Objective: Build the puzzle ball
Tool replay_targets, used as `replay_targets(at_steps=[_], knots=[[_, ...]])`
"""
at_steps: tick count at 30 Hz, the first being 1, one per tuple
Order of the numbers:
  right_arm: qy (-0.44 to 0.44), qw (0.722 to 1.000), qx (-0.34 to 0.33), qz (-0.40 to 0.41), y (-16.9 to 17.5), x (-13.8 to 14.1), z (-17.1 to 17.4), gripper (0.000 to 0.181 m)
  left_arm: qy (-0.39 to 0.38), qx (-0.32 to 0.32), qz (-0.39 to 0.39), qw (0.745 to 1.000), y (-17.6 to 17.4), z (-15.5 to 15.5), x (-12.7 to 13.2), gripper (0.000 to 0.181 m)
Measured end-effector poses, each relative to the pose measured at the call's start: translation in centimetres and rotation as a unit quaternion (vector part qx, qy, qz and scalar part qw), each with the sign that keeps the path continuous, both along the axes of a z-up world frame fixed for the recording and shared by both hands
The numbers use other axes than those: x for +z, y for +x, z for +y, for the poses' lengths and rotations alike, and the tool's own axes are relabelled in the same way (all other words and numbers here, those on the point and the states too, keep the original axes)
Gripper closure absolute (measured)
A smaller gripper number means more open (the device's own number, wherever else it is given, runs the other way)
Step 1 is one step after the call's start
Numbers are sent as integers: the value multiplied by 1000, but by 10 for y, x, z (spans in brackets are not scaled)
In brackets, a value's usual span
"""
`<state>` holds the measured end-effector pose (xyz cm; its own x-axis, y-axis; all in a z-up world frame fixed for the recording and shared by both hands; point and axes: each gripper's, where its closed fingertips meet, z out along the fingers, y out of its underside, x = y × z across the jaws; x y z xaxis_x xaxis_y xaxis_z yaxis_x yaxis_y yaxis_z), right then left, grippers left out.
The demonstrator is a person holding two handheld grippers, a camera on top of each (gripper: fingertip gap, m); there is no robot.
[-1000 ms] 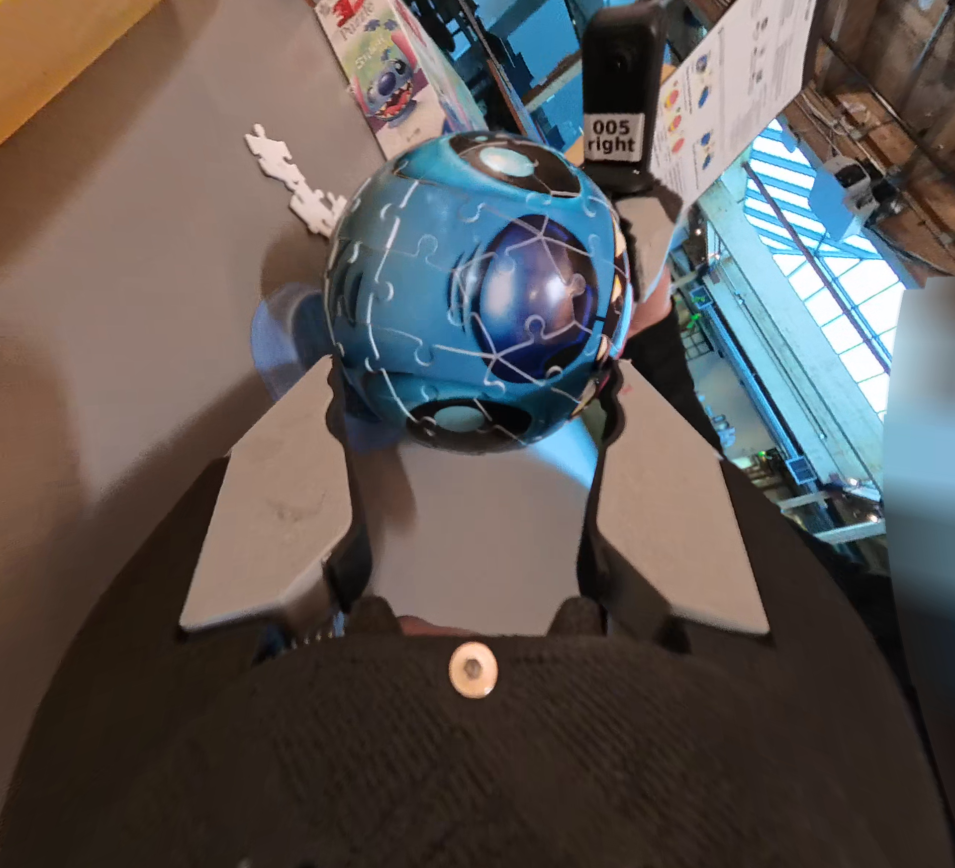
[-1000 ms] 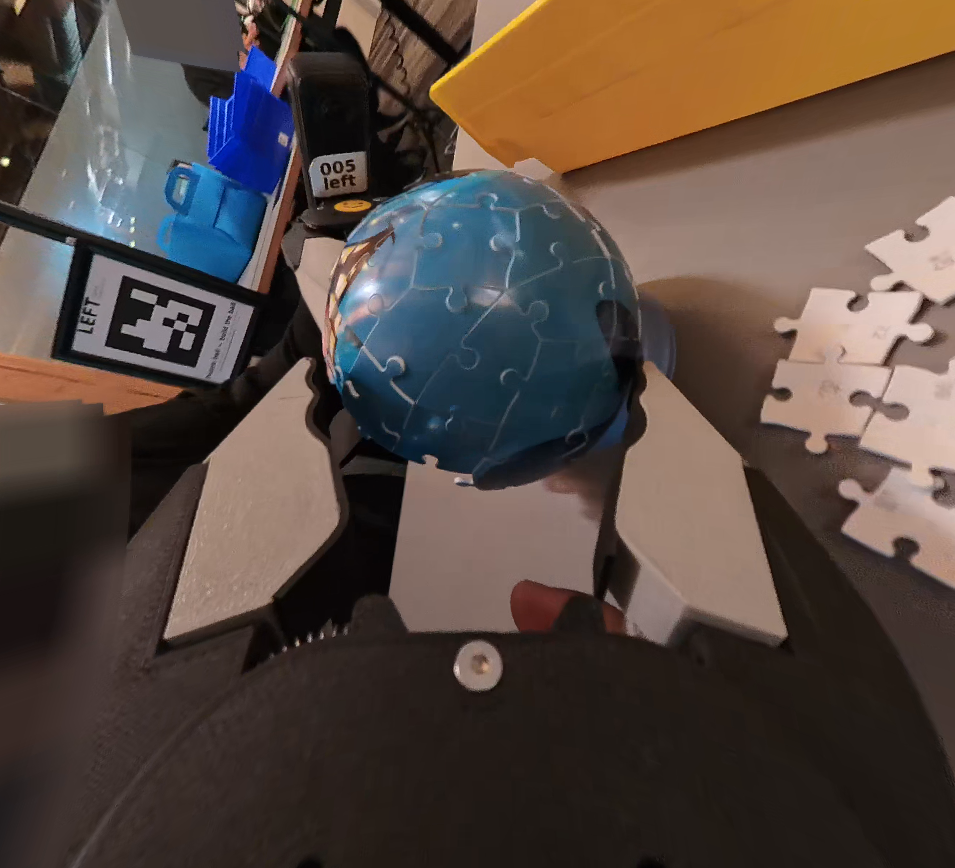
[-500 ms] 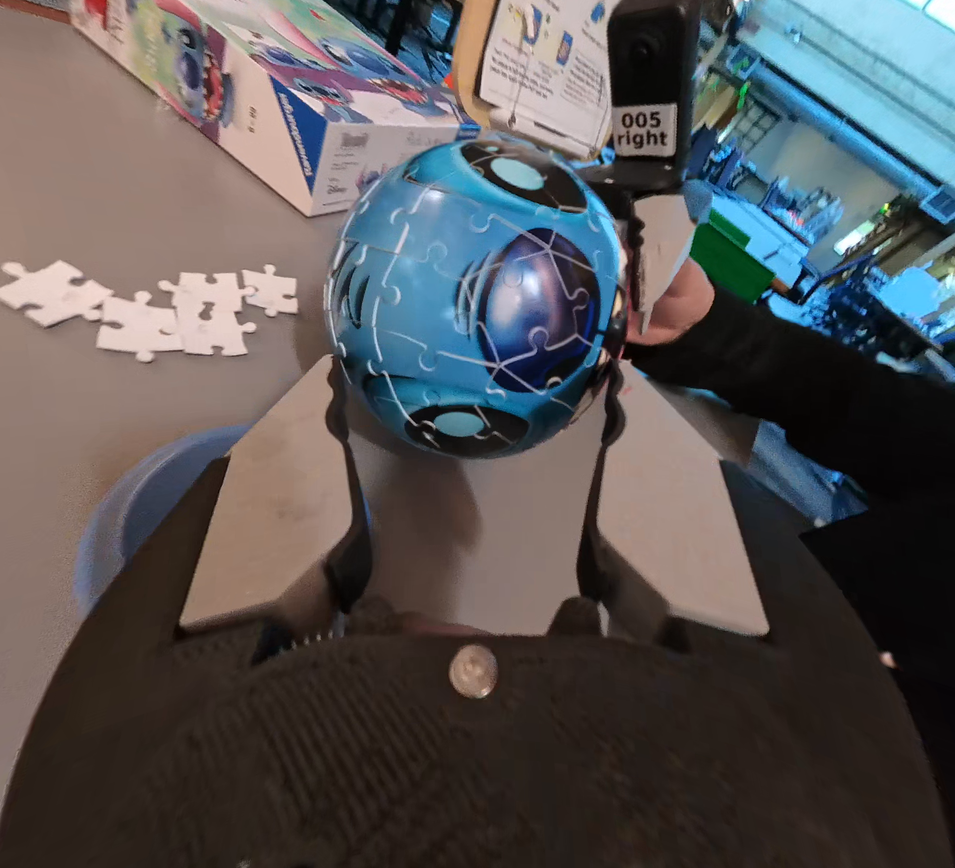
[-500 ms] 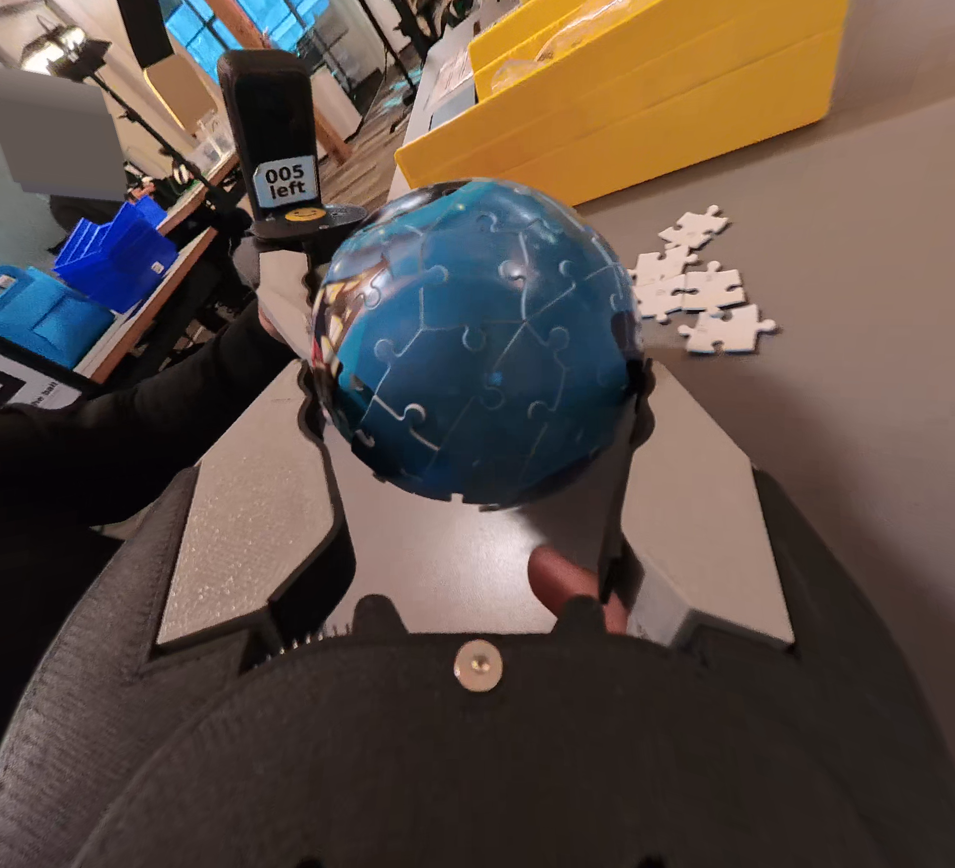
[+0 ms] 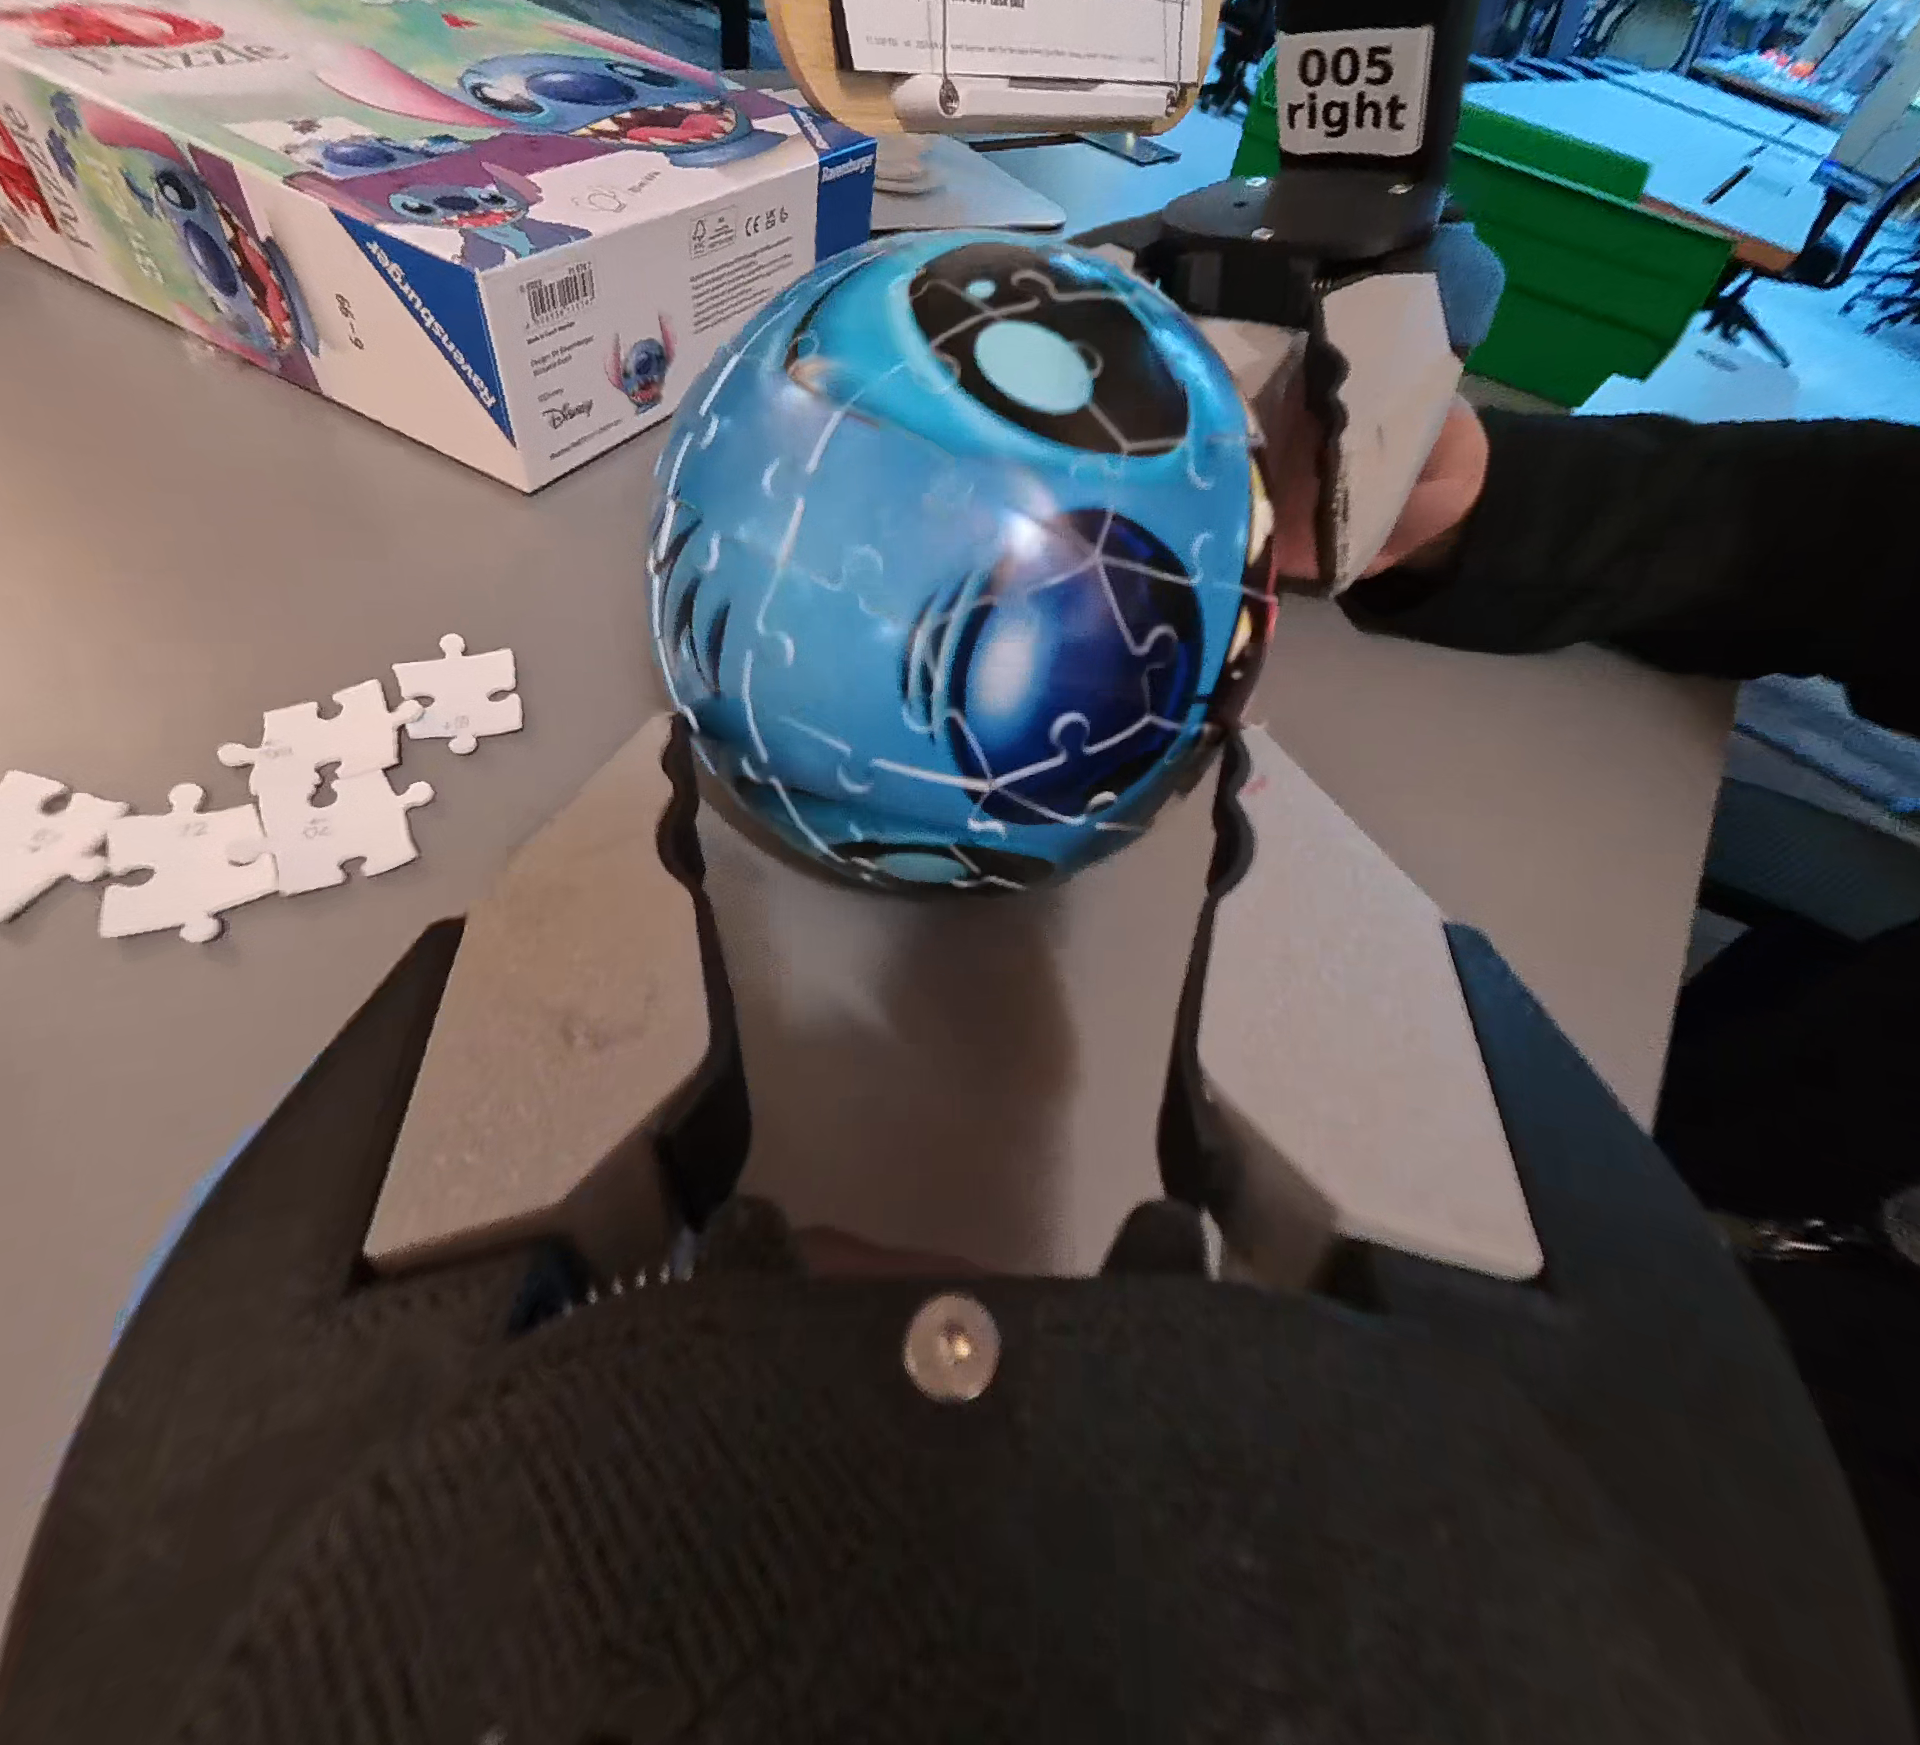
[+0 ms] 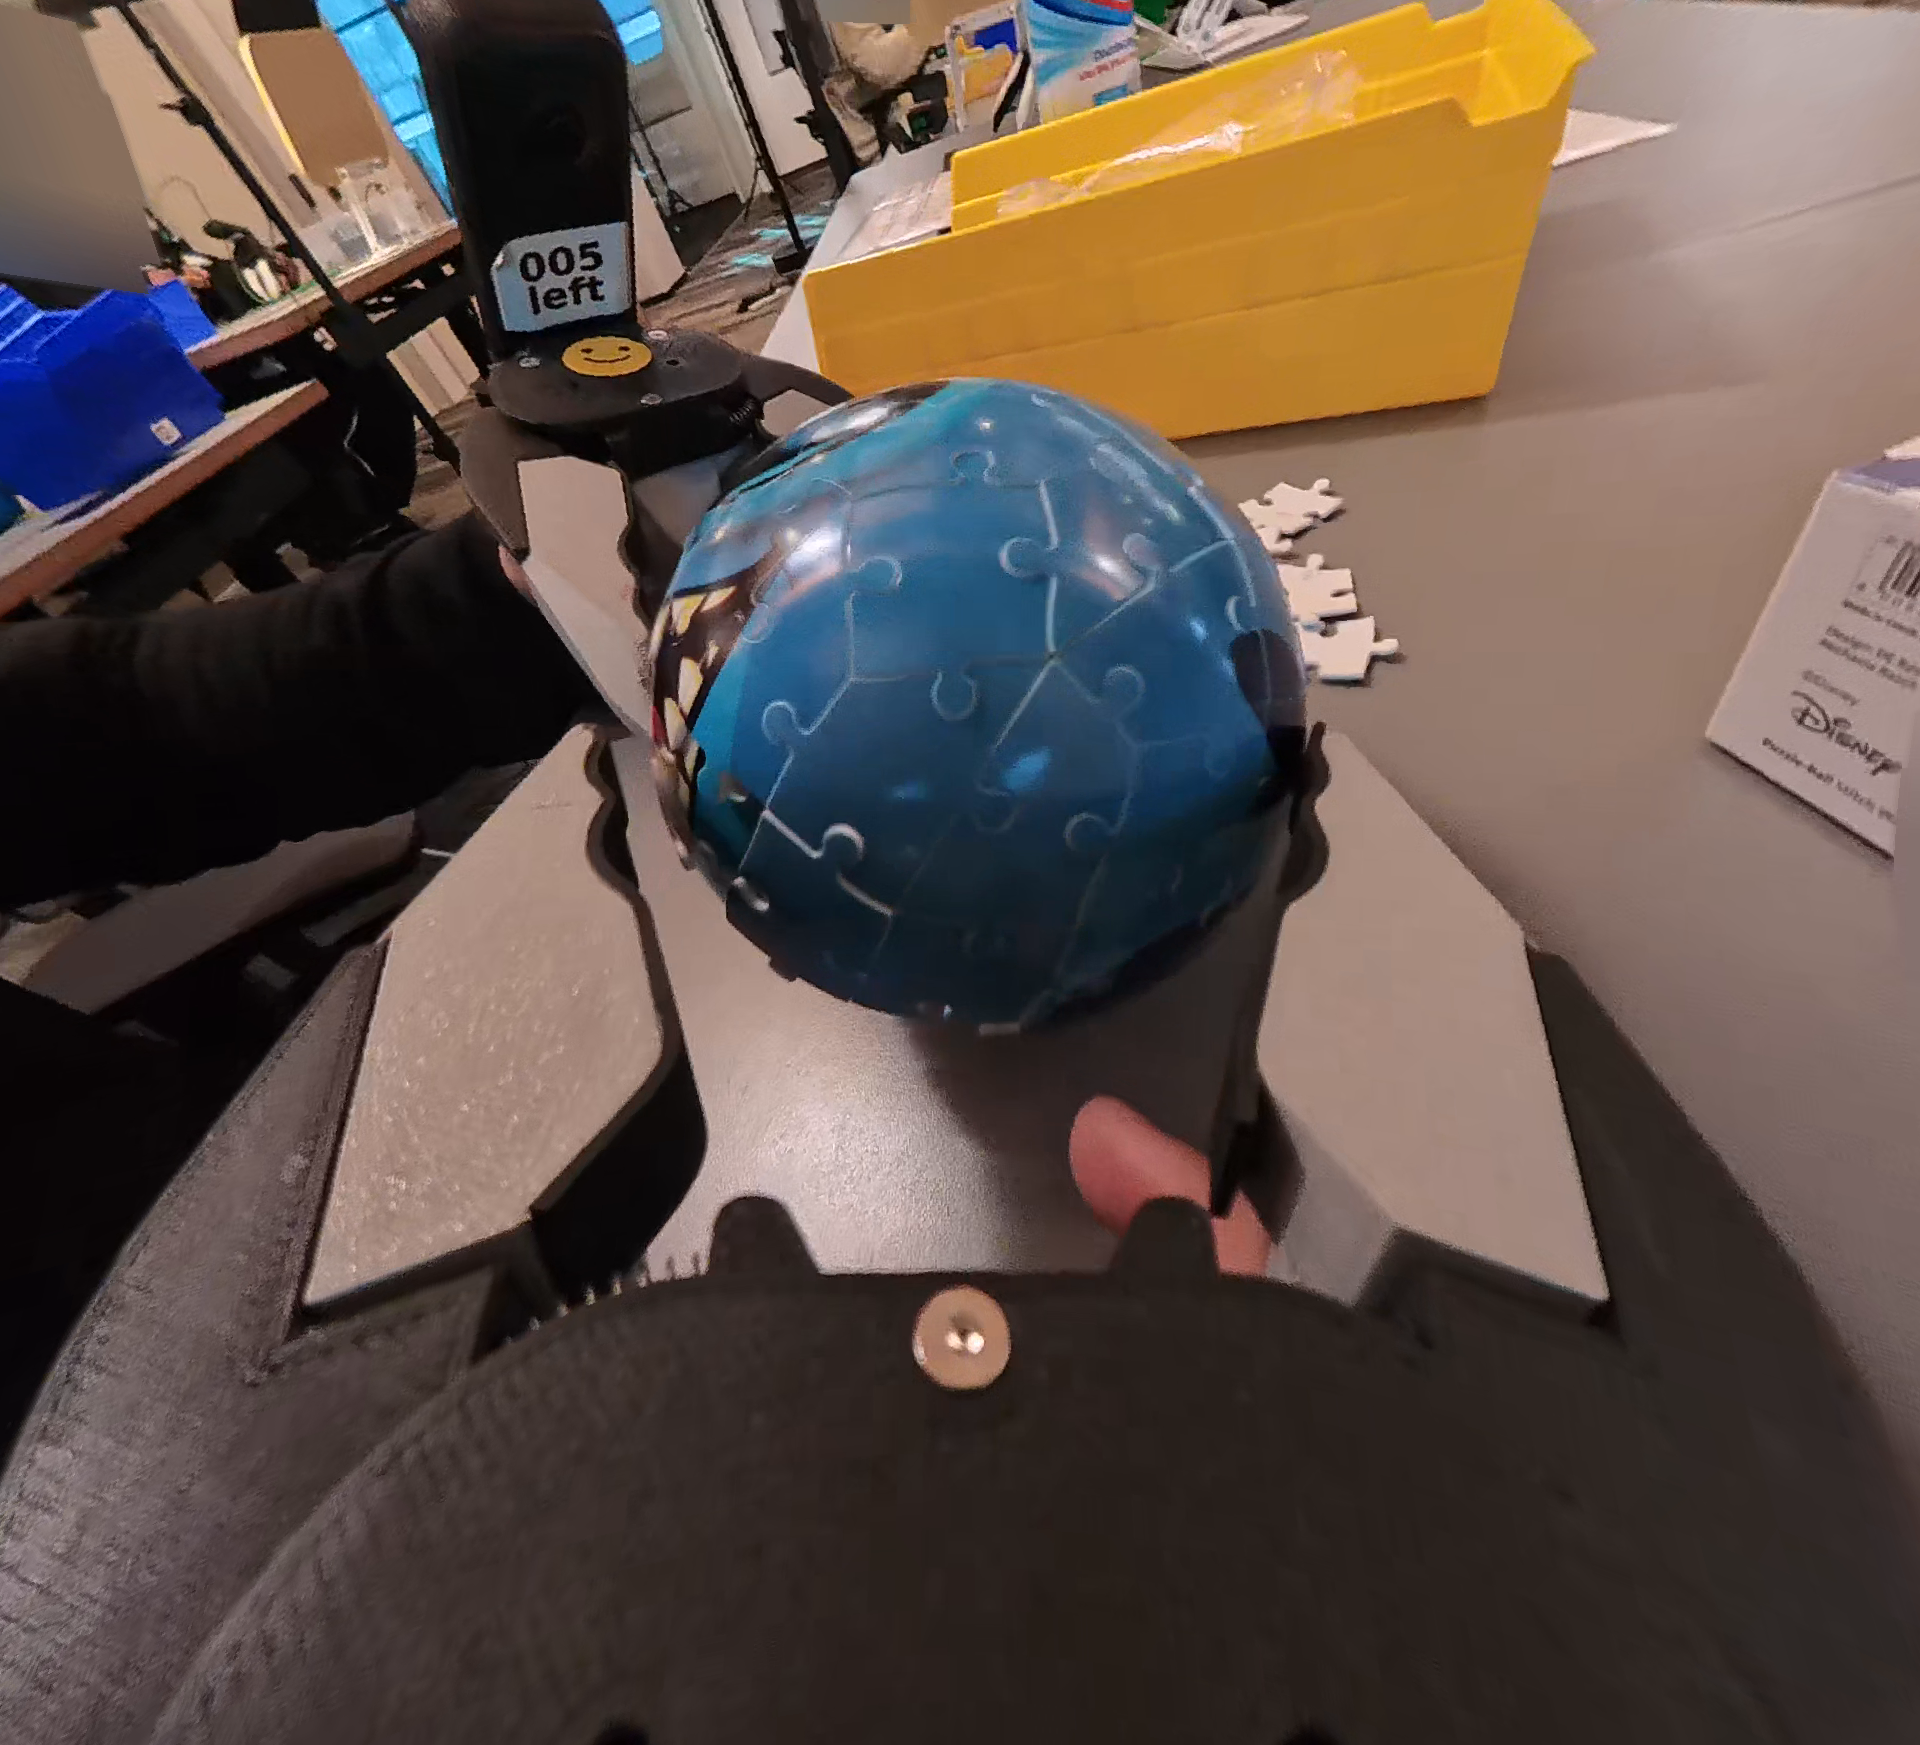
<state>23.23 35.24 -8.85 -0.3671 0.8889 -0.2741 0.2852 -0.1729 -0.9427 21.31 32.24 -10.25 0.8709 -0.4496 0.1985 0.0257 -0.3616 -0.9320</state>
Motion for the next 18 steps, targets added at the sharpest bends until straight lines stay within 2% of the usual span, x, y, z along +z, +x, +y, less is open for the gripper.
replay_targets(at_steps=[5, 12, 15, 18], knots=[[64, 996, 3, 63, 7, 12, -7, 62, 31, -8, 58, 998, 7, -6, 1, 85], [155, 986, -21, 51, 21, 1, -18, 61, 52, -20, 61, 997, 14, -18, 6, 88], [149, 987, -35, 44, 32, 2, -16, 62, 65, -9, 46, 997, 9, -23, 11, 95], [94, 994, -43, 43, 38, 9, -10, 62, 69, -8, 18, 997, 5, -24, 15, 101]])
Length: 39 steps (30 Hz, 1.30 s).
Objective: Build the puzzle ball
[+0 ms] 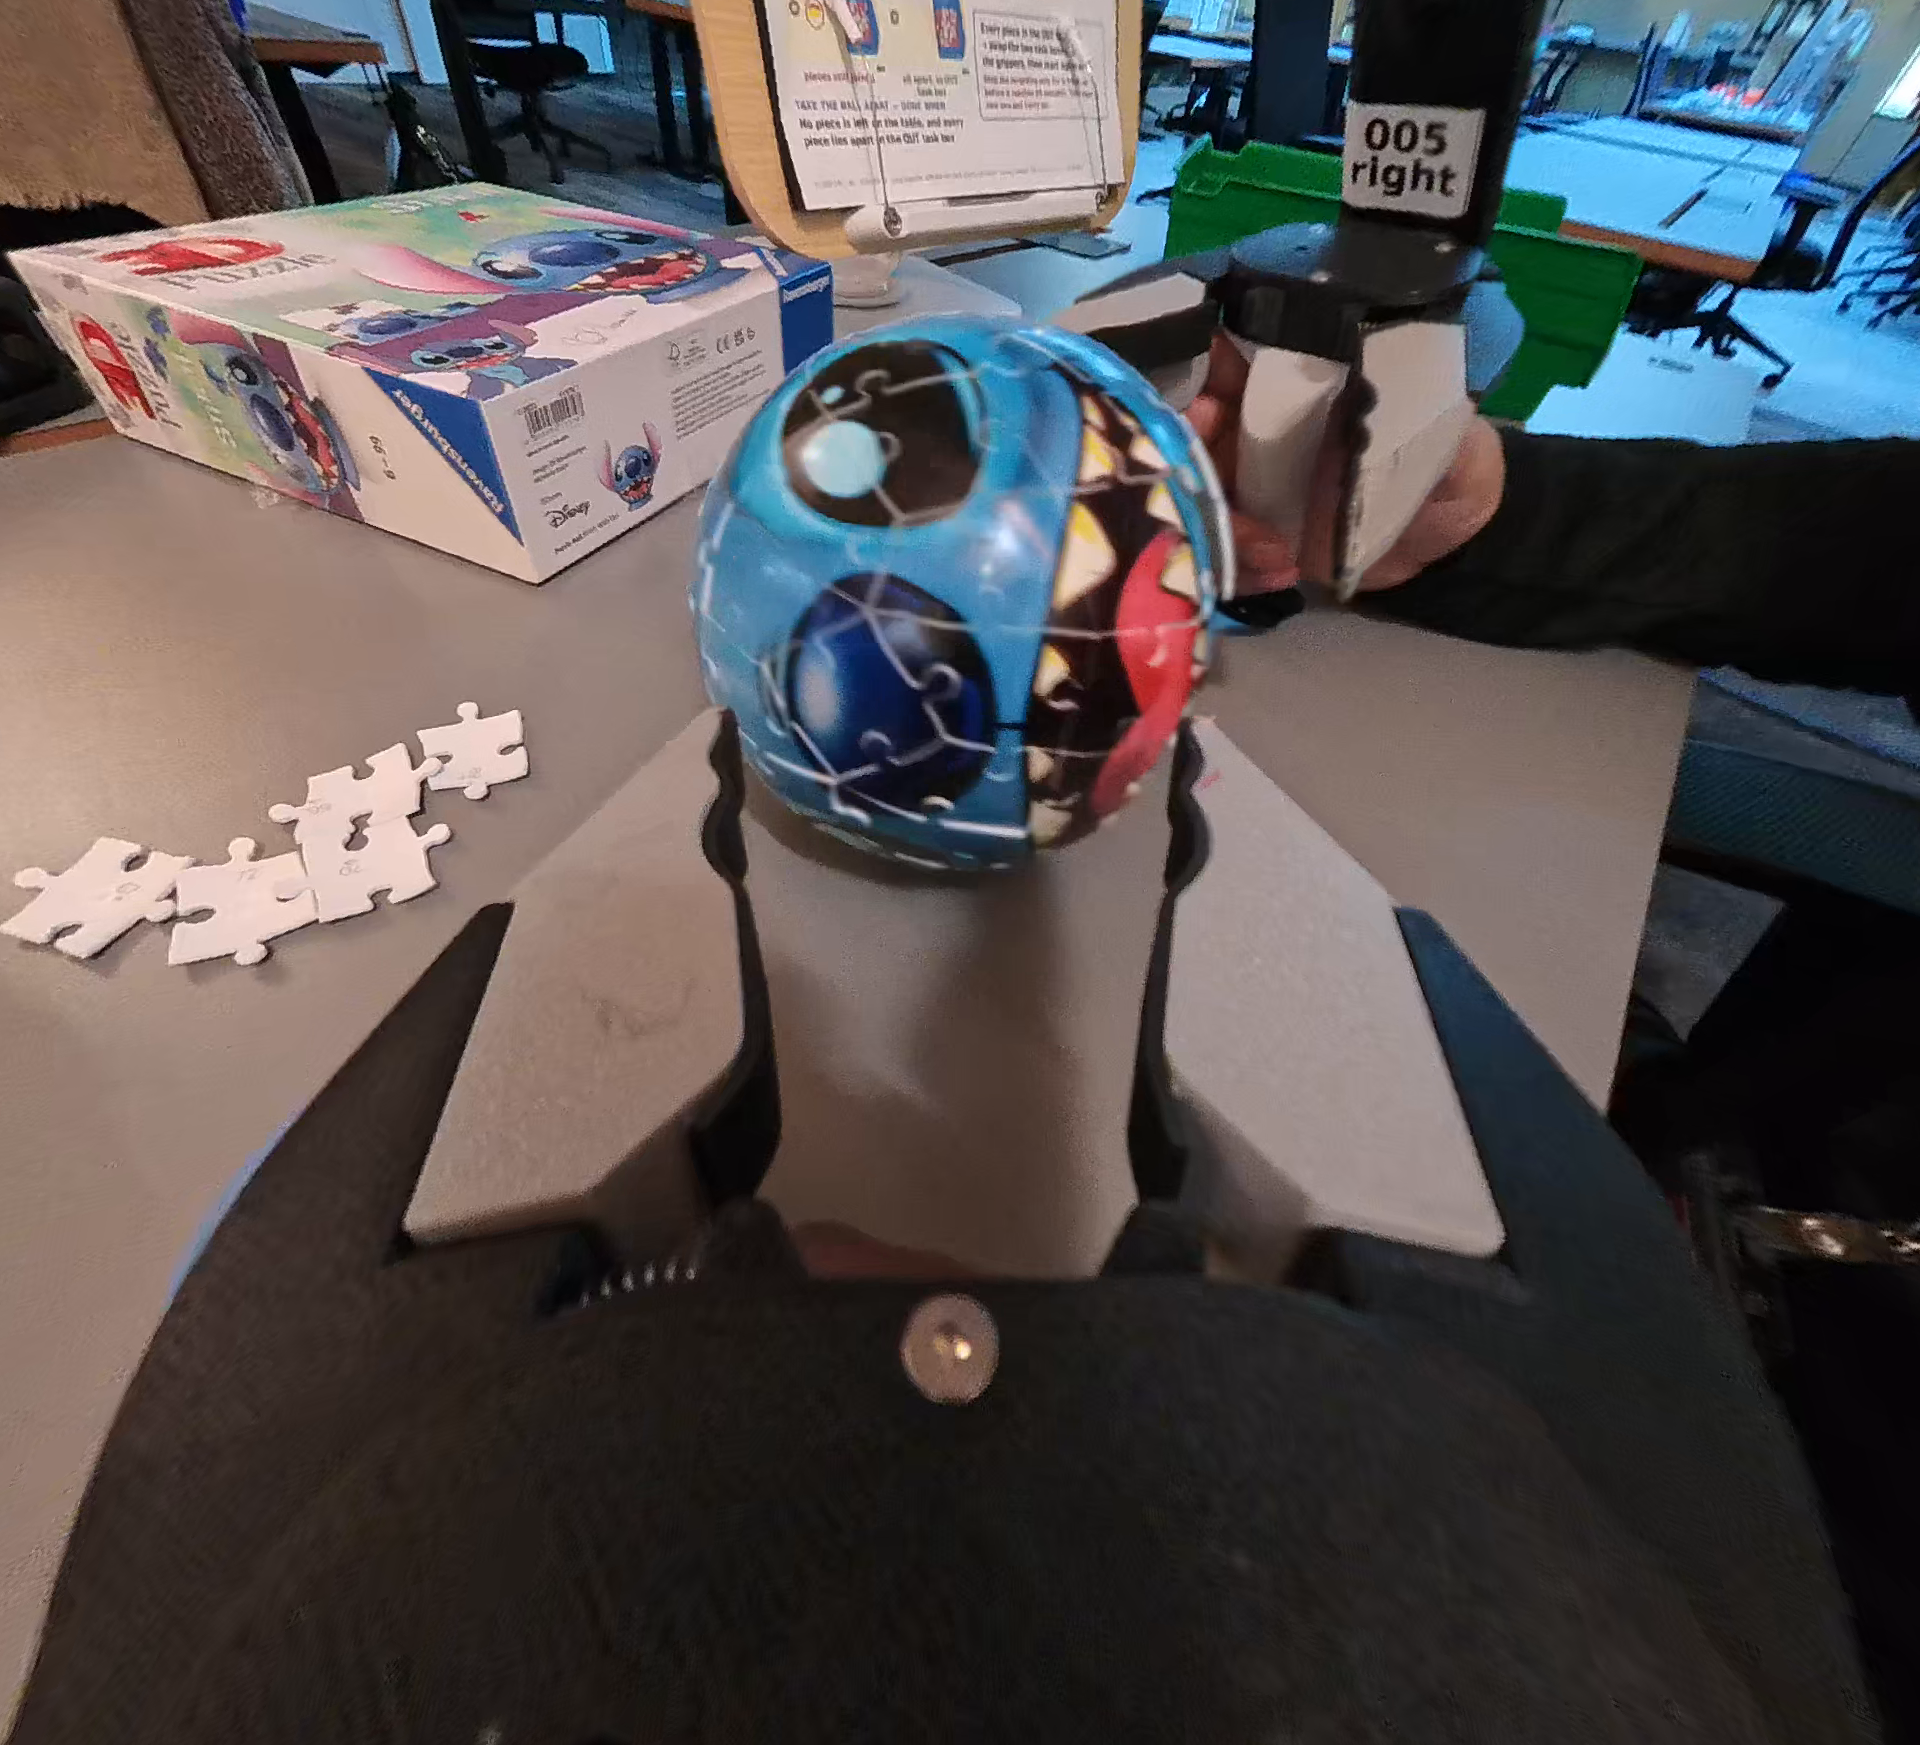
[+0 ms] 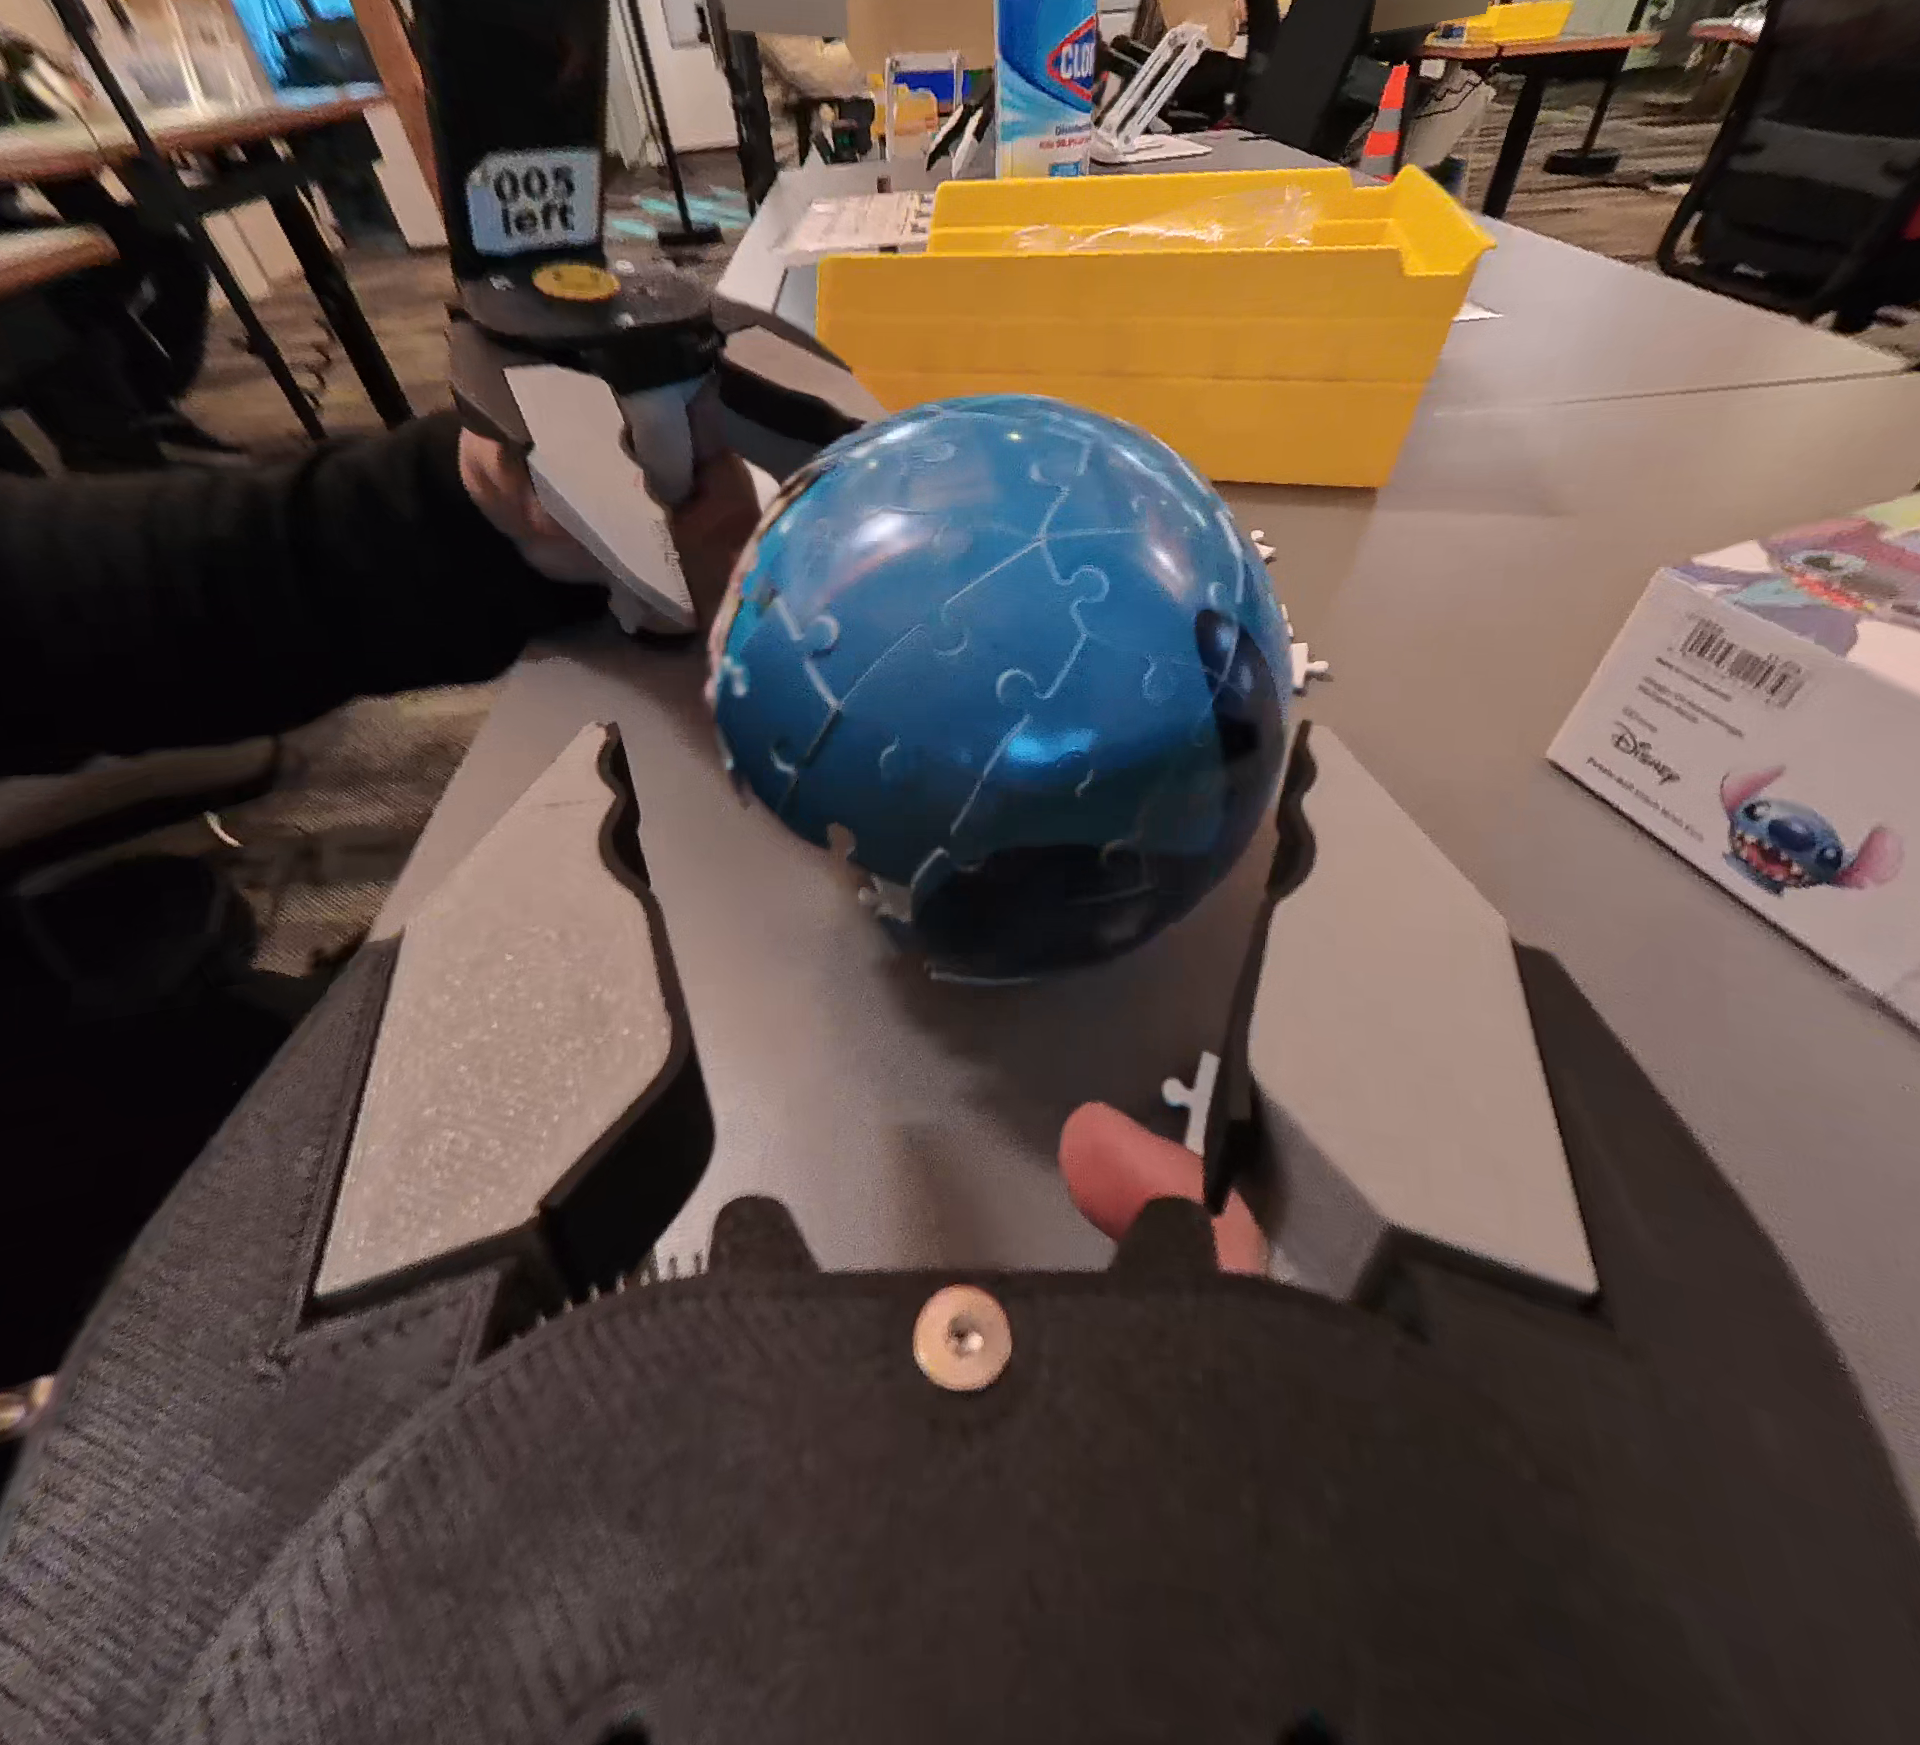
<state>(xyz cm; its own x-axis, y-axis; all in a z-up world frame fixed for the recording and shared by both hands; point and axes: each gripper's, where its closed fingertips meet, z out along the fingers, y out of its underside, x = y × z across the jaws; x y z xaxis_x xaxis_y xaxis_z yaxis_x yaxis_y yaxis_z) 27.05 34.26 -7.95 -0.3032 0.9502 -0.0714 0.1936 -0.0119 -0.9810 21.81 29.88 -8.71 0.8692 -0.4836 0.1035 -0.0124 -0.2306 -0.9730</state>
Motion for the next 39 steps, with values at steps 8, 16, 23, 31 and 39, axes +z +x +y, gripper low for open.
replay_targets(at_steps=[8, 16, 23, 31, 39], knots=[[-46, 998, -30, -13, 12, -6, 13, 63, -12, -19, -26, 999, 0, 3, 0, 110], [-67, 996, -61, -9, 15, -4, 31, 64, 5, -10, -63, 998, -8, 5, 8, 108], [-96, 993, -68, -6, 18, -3, 39, 65, 24, -2, -107, 994, -18, 1, 18, 103], [-74, 992, -90, -43, 23, -14, 56, 62, 8, 26, -165, 986, -41, -1, 18, 96], [76, 962, -192, -179, 55, -61, 119, 59, 78, 21, -53, 995, -23, -6, 24, 93]])
